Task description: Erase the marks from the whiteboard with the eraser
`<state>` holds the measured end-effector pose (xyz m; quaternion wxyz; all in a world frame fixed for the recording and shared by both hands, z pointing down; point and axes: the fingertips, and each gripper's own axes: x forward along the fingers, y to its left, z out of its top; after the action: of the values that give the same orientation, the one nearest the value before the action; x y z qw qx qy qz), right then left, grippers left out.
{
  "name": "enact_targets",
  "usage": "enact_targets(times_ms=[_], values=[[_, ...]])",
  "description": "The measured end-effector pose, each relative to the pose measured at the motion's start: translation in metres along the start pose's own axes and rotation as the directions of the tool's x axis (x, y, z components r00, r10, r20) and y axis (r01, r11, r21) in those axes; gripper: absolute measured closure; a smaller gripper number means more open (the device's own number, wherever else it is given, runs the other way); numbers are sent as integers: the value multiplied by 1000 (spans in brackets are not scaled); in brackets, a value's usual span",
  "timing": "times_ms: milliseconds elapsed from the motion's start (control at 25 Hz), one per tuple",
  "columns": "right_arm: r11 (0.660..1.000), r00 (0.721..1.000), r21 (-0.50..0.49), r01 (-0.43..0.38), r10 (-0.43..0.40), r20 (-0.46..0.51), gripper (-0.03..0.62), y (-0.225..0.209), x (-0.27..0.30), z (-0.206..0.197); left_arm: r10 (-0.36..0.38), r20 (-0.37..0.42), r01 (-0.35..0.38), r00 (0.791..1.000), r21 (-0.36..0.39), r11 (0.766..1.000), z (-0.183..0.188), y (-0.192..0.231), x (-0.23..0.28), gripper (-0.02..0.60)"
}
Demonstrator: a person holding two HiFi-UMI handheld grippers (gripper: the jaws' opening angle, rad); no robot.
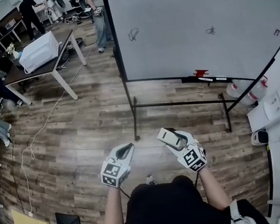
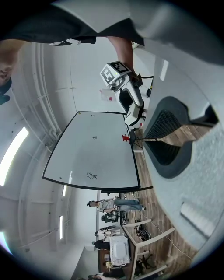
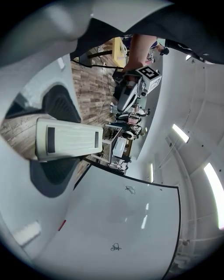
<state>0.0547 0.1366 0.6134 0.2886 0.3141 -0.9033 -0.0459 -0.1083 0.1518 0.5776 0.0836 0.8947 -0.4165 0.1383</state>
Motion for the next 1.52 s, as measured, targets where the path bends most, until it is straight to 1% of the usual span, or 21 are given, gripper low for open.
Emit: enact_targets(times_ms=[160,240,400,560,680,840,1000,1120,1240,1360,1440,1520], values=[[1000,1000,2,2,-2,0,336,-12,20,10,-8,2,8,1000,3,1000,8,24,13,557],[1000,1000,4,2,-2,-2,336,-25,30,9,-8,0,8,1000,8,1000,12,35,24,557],[1000,1000,4,12,-12,2,336,-67,51,6,-1,-5,1,1000,-5,1000,19,54,57,557],[1000,1000,1,-11,11,18,336,-114,81,7,28,0,-28,1000,-9,1000,34,81,94,557],[999,999,-32,-23,24,23,336,-156,103,13,56,13,-56,998,-11,998,53,103,126,557],[997,998,-75,-36,40,53,336,-213,125,30,89,31,-89,996,-4,996,81,126,168,557],[989,997,-142,-42,50,53,336,-255,147,36,115,61,-114,991,-24,993,101,146,202,557],[983,997,-178,-36,48,64,336,-274,162,52,118,73,-116,990,-42,992,111,164,216,557],[978,996,-208,-3,20,81,336,-299,178,69,116,68,-113,991,-46,993,114,189,232,557],[974,995,-221,48,-27,96,336,-324,194,89,95,65,-94,993,-28,995,120,210,244,557],[970,993,-230,78,-55,102,336,-334,206,103,84,65,-83,994,-23,996,122,228,247,557],[959,991,-259,114,-92,94,336,-342,218,115,76,64,-74,995,-34,997,122,246,248,557]])
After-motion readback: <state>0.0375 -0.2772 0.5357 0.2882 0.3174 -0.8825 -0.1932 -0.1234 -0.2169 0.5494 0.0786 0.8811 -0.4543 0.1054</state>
